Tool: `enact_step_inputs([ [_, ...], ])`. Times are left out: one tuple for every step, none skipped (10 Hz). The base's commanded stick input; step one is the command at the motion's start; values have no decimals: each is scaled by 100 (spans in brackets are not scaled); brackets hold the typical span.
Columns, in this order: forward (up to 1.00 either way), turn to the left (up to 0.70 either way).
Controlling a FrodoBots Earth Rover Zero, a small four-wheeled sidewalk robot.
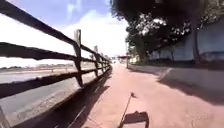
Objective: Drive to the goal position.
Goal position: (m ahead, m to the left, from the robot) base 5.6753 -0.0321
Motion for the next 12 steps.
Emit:
enact_step_inputs([
  [70, -8],
  [70, -8],
  [70, -8],
  [70, -8],
  [70, -8],
  [70, -8],
  [70, -8],
  [70, -8],
  [70, -8],
  [70, -8],
  [70, -8],
  [70, -8],
])
